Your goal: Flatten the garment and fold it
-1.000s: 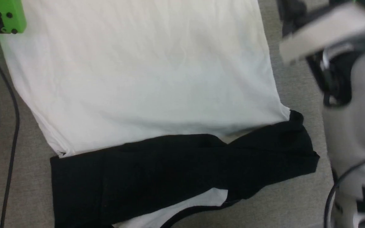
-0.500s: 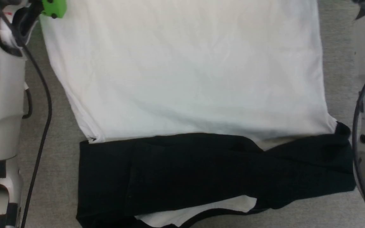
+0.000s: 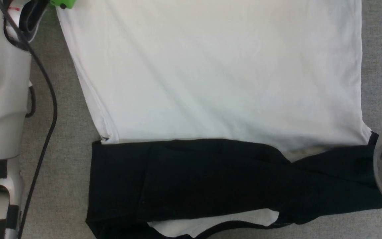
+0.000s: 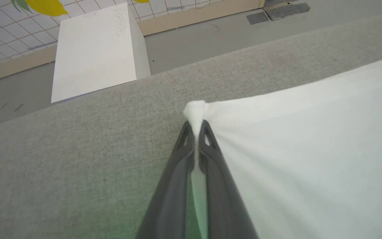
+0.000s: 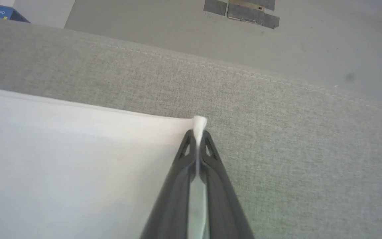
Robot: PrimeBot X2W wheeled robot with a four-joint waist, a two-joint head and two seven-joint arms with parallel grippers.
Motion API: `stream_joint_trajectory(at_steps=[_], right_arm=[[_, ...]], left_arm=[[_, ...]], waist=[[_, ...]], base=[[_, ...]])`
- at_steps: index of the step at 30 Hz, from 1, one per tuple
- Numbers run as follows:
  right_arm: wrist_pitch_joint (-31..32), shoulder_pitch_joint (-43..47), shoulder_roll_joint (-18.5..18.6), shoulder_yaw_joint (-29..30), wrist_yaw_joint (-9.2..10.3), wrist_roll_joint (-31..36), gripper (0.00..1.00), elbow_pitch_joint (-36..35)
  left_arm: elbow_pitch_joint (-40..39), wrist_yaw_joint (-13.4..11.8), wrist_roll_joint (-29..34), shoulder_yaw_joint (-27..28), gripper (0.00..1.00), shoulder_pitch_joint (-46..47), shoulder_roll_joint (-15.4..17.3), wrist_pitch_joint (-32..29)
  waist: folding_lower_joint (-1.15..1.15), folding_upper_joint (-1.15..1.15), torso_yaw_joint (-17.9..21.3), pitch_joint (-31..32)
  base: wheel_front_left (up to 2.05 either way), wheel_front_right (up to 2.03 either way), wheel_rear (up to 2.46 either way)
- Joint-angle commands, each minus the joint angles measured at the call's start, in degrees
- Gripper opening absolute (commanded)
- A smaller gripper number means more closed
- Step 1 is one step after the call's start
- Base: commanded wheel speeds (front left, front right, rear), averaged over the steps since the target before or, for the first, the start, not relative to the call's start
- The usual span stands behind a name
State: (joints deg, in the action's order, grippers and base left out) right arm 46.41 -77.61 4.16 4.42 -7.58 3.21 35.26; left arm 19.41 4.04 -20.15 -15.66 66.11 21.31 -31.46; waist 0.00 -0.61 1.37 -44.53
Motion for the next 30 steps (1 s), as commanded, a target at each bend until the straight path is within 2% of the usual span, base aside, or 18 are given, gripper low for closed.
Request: stream_joint_trajectory(at_steps=[1, 10, 16, 22, 27, 30], right_arm=[[-1.95, 0.31, 0.71, -0.03, 0.09, 0.58, 0.0, -0.65], [-17.88, -0.66, 0.63, 0.78, 0.09, 1.76, 0.0, -1.94], [-27.14, 1.83, 0.9, -4.18, 0.09, -3.34, 0.0, -0.12], [-31.54, 8.49, 4.31, -12.77, 0.09, -10.01, 0.0, -1.18], [-34.58, 17.64, 8.19, -18.17, 0.09, -16.13, 0.0, -6.71], [-35.82, 24.77, 10.59, -19.87, 0.09, -18.82, 0.0, -11.65]], left_arm=[[0.35, 0.01, 1.26, 0.23, 0.0, 1.99, 1.06, 3.13], [4.31, -4.19, 6.76, 1.35, 0.0, 6.47, 1.73, 21.35], [8.63, -3.57, 6.34, 0.88, 0.0, 4.41, 1.09, 27.59], [7.66, -2.63, 4.88, 0.61, 0.0, -4.37, 1.38, 32.81], [2.54, -1.19, 2.66, -0.13, 0.0, -15.9, 1.38, 36.29], [-1.78, -1.31, 1.29, -0.27, 0.0, -23.98, 1.74, 36.81]], waist=[[0.0, 0.61, 0.35, 0.03], [0.0, 0.61, 2.07, 1.01], [0.0, 0.61, 2.37, 5.29], [0.0, 0.61, 2.34, 13.08], [0.0, 0.61, 1.88, 21.04], [0.0, 0.61, 1.59, 25.13]], base=[[0.0, 0.0, 0.0], [0.0, 0.0, 0.0], [0.0, 0.0, 0.0], [0.0, 0.0, 0.0], [0.0, 0.0, 0.0], [0.0, 0.0, 0.0]])
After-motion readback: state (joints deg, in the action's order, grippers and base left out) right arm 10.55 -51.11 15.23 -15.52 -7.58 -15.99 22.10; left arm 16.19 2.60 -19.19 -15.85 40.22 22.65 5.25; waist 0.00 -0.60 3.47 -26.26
